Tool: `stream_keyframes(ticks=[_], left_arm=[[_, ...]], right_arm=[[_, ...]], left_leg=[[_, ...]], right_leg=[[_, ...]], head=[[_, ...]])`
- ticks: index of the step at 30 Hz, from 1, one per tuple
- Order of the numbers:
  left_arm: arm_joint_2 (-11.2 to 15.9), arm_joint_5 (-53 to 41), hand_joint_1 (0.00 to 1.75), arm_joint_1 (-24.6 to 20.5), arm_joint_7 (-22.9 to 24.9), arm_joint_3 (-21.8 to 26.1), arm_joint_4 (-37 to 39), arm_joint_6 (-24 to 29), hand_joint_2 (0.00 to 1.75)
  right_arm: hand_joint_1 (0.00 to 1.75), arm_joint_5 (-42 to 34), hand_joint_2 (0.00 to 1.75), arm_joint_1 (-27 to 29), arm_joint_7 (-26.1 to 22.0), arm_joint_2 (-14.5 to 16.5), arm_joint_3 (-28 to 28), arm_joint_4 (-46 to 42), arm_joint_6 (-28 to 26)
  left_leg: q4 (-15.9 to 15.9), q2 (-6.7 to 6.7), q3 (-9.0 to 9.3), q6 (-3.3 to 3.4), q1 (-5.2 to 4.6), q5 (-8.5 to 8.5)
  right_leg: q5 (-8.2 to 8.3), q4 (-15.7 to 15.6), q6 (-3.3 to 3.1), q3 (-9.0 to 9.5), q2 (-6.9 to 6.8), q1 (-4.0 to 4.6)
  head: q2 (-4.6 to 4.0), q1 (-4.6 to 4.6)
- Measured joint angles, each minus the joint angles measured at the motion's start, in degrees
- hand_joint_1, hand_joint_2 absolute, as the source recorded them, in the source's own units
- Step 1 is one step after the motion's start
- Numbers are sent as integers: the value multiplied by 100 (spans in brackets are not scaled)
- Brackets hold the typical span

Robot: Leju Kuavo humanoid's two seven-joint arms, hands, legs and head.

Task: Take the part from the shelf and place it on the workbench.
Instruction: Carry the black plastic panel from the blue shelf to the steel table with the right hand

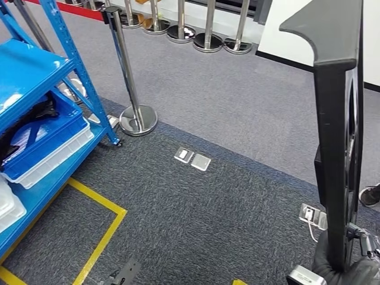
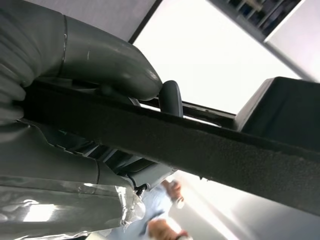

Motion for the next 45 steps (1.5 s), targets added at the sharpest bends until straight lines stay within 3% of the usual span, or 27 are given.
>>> stream_keyframes(ticks=[2,3,5,6,8,10,12,13,15,17,19,21,23,26,28,29,30,32,34,36,37,39,40,42,43,44,45], left_arm=[[1,-26,0,-9,-2,1,1,-2,175],[1,-35,0,-12,-2,1,2,-2,175],[1,-43,0,-19,-2,4,2,-4,175],[1,-44,0,-26,-3,6,1,-4,175],[-1,-48,0,-42,-11,8,1,-4,175],[-1,-47,0,-39,-16,9,1,-4,175],[3,-44,0,-30,-15,11,1,-4,175],[4,-44,0,-31,-14,11,1,-4,175],[4,-44,0,-38,-15,11,1,-4,175],[4,-44,0,-43,-16,11,1,-4,175],[3,-43,0,-43,-16,11,2,-5,175],[-6,-44,0,-46,-16,11,2,-6,175],[-16,-44,0,-58,-18,11,2,-5,175],[-18,-42,0,-41,-16,12,2,-5,175],[-14,-42,0,-12,-13,15,2,-6,175],[-11,-42,0,-2,-12,17,2,-7,175],[-10,-42,0,-3,-10,18,2,-6,175],[-7,-42,0,-5,-10,19,2,-6,175],[-5,-42,0,-6,-3,20,2,-11,175],[-5,-42,0,-15,1,23,2,-11,175],[-5,-42,0,-24,0,25,2,-8,175],[-8,-42,0,-35,-8,26,2,-3,175],[-8,-42,0,-31,-11,26,2,-3,175],[-5,-42,0,-12,-14,27,2,-1,175],[-4,-42,0,-9,-15,28,2,1,175],[-3,-42,0,-9,-15,29,2,2,175],[-3,-42,0,-12,-16,29,2,2,175]], right_arm=[[175,-5,175,-2,-2,7,-20,-1,0],[175,-9,175,0,-3,10,-28,-2,0],[175,-17,175,12,-7,16,-45,-4,0],[175,-19,175,19,-7,18,-59,-5,0],[175,-24,175,10,-8,19,-84,-9,-1],[175,-32,175,-9,-10,19,-92,-11,-1],[175,-43,175,-12,-10,19,-94,-4,-1],[175,-49,175,-10,-9,19,-97,-1,-1],[175,-58,175,-10,-8,19,-106,2,-1],[175,-60,175,-18,-7,19,-109,1,-1],[175,-63,175,-19,-6,20,-114,1,0],[175,-67,175,-2,-5,20,-121,-2,-1],[175,-69,175,4,-7,30,-133,-10,-3],[175,-72,175,-8,-9,57,-151,-5,-2],[175,-75,175,2,-9,64,-168,3,-1],[175,-75,175,6,-9,64,-178,5,0],[175,-76,175,9,-9,65,-186,7,0],[175,-82,175,9,-12,66,-203,9,2],[175,-96,175,9,-22,70,-217,11,2],[175,-109,175,22,-30,77,-227,11,1],[175,-113,175,28,-31,79,-232,10,0],[175,-115,175,18,-33,80,-238,8,-1],[175,-118,175,11,-35,80,-239,7,-1],[175,-124,175,8,-40,81,-248,7,-1],[175,-127,175,13,-44,81,-261,7,-1],[175,-128,175,17,-49,81,-278,7,-1],[175,-127,175,18,-55,81,-298,5,-1]], left_leg=[[-588,-196,233,3,25,285],[-722,-269,290,9,25,308],[-767,-253,320,40,6,270],[-784,-211,330,68,5,274],[-815,-116,358,133,17,279],[-825,4,379,173,16,264],[-824,134,391,180,8,239],[-824,192,403,173,7,223],[-825,303,462,145,5,177],[-835,398,530,101,-7,128],[-862,491,563,51,-22,103],[-901,588,602,-9,-13,81],[-763,468,586,-45,1,-51],[225,136,109,-39,-11,-499],[691,88,-203,-28,-22,-547],[630,76,-231,-16,-25,-404],[321,41,-138,-2,-23,-156],[-434,-175,137,24,2,274],[-796,-358,275,44,8,386],[-835,-313,285,73,-4,373],[-851,-263,294,97,-1,377],[-882,-144,324,151,14,378],[-887,-79,340,171,10,366],[-888,65,361,189,4,337],[-887,131,374,187,3,320],[-887,193,394,180,3,301],[-888,251,427,167,4,276]], right_leg=[[-52,68,57,0,131,0],[-66,96,86,-20,184,-5],[-68,114,137,-57,274,-26],[-85,128,163,-62,237,-32],[-236,361,229,-162,-8,-31],[-552,1013,290,-485,-273,-48],[-748,1649,330,-835,-335,-87],[-704,1719,340,-892,-346,-100],[-318,1171,331,-649,-429,-108],[-22,434,286,-291,-661,-57],[0,178,224,-187,-771,11],[18,115,143,-180,-660,23],[48,20,55,-113,-546,1],[45,-27,-25,-49,-368,-2],[29,-25,-41,-24,-203,8],[19,-22,-41,-4,-112,10],[3,-17,-33,24,-29,8],[-43,17,4,52,114,9],[-65,49,62,20,233,-4],[-63,51,118,-19,328,-28],[-90,81,147,-35,268,-26],[-293,415,214,-188,-21,-21],[-460,757,247,-354,-197,-24],[-742,1522,299,-762,-327,-62],[-747,1706,317,-881,-340,-81],[-640,1666,330,-887,-356,-95],[-430,1376,332,-767,-392,-103]], head=[[0,2],[0,3],[0,5],[-1,7],[-1,24],[0,40],[0,40],[0,40],[0,40],[0,39],[0,32],[0,28],[0,20],[0,-2],[0,-4],[0,-4],[0,-5],[0,-2],[0,0],[0,-1],[0,3],[0,20],[0,28],[0,32],[0,32],[0,32],[0,33]])
